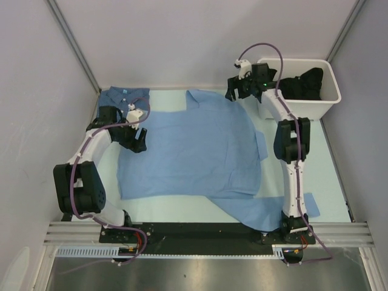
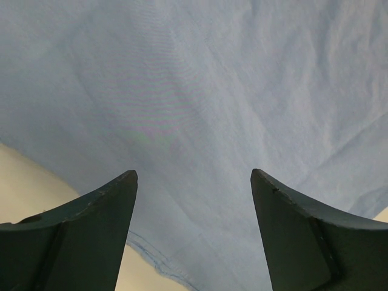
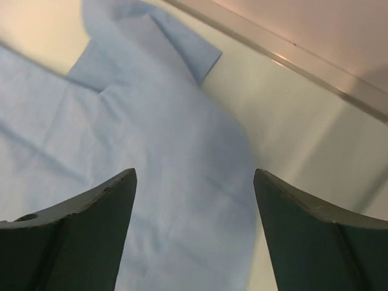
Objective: Fold and stack the long sleeve shirts
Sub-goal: Flatten the shirt out
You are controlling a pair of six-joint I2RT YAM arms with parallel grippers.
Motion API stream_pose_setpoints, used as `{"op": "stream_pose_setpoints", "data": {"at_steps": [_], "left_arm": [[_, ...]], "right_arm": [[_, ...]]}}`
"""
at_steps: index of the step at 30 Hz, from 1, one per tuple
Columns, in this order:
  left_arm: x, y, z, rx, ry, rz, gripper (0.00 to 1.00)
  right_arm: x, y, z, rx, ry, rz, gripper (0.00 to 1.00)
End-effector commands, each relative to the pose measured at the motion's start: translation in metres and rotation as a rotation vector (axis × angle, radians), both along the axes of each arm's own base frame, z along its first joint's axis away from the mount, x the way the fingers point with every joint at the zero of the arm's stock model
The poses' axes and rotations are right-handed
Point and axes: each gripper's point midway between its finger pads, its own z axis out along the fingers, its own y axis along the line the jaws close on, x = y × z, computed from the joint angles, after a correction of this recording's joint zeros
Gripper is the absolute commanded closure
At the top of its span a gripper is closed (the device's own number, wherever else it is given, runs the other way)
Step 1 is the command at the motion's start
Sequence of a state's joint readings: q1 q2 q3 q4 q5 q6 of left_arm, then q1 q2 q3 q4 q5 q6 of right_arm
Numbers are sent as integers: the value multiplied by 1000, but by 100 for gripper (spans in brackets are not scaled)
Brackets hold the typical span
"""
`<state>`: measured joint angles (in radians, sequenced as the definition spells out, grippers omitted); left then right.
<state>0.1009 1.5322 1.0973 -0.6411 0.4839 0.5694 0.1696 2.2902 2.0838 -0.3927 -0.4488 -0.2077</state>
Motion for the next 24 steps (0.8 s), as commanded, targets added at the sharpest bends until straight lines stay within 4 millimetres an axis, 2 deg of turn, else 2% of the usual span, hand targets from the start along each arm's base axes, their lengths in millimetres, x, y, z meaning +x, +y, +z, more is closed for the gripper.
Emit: {"op": "stream_pose_setpoints", "data": {"at_steps": [1,2,3,5,6,8,9,10,11,12,13,14,15,17,18,19,20,21,23,24], "left_arm": [[20,0,23,-50,-58,67,18],[21,2,24,-41,-66,71,18],[26,7,24,-20,-85,86,17],[37,14,24,-6,-105,121,16],[53,23,32,18,-160,146,16],[73,30,25,29,-172,170,16],[90,33,34,35,-214,168,17],[100,35,33,44,-220,160,18],[110,38,17,58,-193,146,21],[128,42,29,68,-240,149,21],[138,46,29,79,-249,148,22],[148,49,14,87,-229,134,23],[166,51,29,89,-281,128,24],[182,51,24,92,-288,81,25],[195,54,19,95,-285,71,26],[202,55,19,104,-296,45,28],[212,57,27,115,-319,36,28],[217,58,16,117,-306,28,29],[227,59,22,129,-341,-1,32],[230,59,18,128,-341,-11,33]], "right_arm": [[48,27,-12,38,-87,-29,13],[57,30,-6,40,-121,-27,11],[61,31,-22,25,-119,-27,10],[68,37,-28,23,-155,-23,9],[67,39,-36,14,-153,-19,8],[69,43,-40,-2,-187,-9,9],[68,42,-47,-14,-180,-10,9],[69,44,-46,-20,-197,-5,9],[69,43,-46,-25,-204,-9,9],[69,43,-49,-31,-204,-16,9],[71,42,-47,-33,-218,-21,10],[72,41,-46,-35,-225,-30,10],[73,41,-45,-34,-230,-32,10],[74,39,-48,-38,-227,-40,11],[74,39,-51,-41,-225,-37,11],[74,40,-52,-40,-223,-38,12],[74,39,-54,-43,-221,-44,12],[75,39,-55,-43,-228,-47,12],[75,40,-60,-52,-226,-45,12],[75,42,-60,-61,-234,-39,12]]}}
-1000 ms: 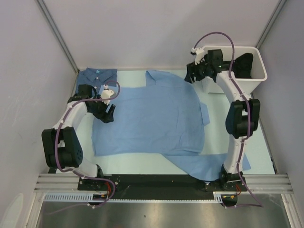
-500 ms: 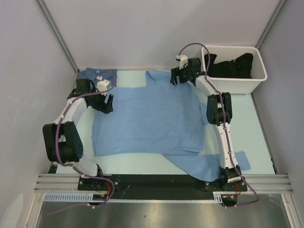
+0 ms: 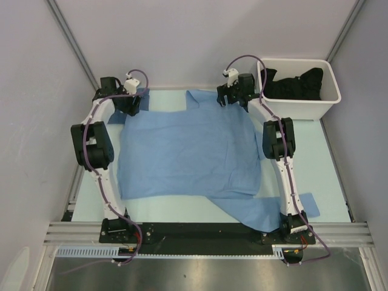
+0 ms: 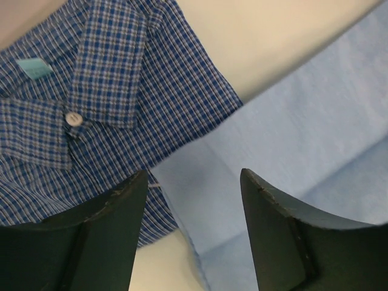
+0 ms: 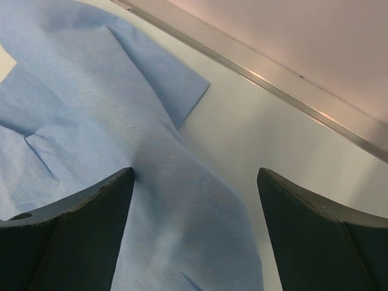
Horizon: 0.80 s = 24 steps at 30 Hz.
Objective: Fold and stack the long sleeve shirts
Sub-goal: Fold the shirt
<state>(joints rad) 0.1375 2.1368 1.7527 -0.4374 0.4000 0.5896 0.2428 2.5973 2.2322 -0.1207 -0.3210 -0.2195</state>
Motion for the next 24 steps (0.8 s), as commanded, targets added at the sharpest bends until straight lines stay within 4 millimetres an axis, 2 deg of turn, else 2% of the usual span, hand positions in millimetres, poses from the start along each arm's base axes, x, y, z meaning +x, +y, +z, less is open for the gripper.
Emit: {"op": "stream_pose_setpoints", "data": {"at_steps": [1,2,3,6,13,17,20,23,24], "left_arm": [[24,4,22,35,-91,-93,34],[26,2,28,22,-99,-115,35],[28,2,19,13,-81,-127,37],[27,-2,18,9,-55,-184,41],[11,-5,-17,-29,69,-238,48],[11,-4,-22,-39,85,-236,49],[12,-4,-18,-46,83,-240,55],[14,-3,-14,-48,75,-236,66],[13,-4,-12,-55,73,-237,68]], "right_arm": [[11,1,23,-17,-99,-6,13],[11,3,22,-15,-99,-2,13],[10,4,20,-15,-94,2,13],[8,7,18,-16,-90,18,16],[5,13,9,-29,-79,52,27],[8,12,10,-28,-89,49,33],[9,13,12,-26,-92,55,45],[8,13,13,-16,-91,68,64],[8,13,15,-12,-92,74,75]]}}
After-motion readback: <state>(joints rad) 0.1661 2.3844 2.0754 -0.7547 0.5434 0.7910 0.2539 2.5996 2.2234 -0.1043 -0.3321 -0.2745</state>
